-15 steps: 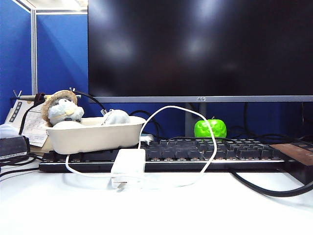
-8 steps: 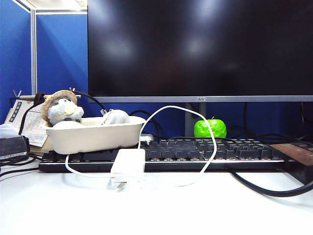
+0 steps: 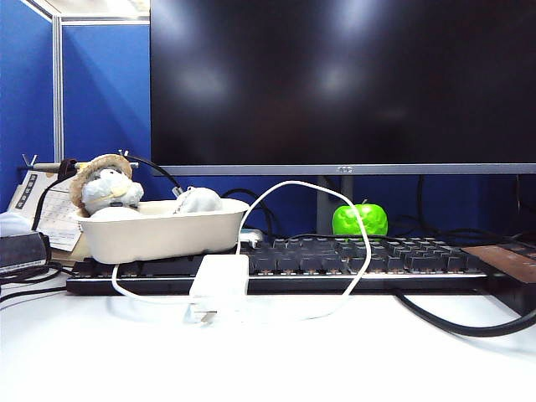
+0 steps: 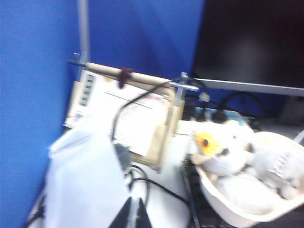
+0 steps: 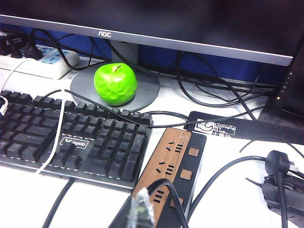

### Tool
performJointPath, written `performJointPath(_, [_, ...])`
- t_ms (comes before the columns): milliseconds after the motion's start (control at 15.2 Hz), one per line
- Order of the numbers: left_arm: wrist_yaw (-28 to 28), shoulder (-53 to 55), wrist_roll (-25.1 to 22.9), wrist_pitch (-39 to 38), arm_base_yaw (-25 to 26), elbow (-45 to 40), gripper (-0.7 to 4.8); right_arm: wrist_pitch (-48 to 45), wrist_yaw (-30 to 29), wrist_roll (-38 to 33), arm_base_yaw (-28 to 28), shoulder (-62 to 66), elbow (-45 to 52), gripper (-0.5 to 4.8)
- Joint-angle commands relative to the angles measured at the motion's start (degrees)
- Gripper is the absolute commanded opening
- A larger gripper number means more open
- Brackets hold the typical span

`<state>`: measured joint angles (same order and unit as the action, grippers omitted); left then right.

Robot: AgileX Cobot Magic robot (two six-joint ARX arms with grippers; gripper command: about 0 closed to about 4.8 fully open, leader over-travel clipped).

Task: Identity fluffy octopus among items on the table, put them into the paper lunch box.

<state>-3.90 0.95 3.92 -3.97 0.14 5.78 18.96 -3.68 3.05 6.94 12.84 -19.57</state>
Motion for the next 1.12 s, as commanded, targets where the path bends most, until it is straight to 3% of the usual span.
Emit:
performJointPath(66, [0.46, -0.61, 0.0, 1.11, 0.11, -1.09, -0.02, -0.79, 0.11, -0.02, -0.02, -0.02, -0.22, -0.06])
performJointPath(984, [0.28, -0.76, 2.25, 2.82, 0.11, -5.35, -0.02, -0.76, 0.11, -0.04, -0.02, -0.02, -0.22, -0.06])
performJointPath(1115, [2.86, -0.76, 1.88, 1.18, 0.11, -5.35, -0.02, -0.76, 0.11, -0.02, -0.02, -0.02, -0.22, -0.06])
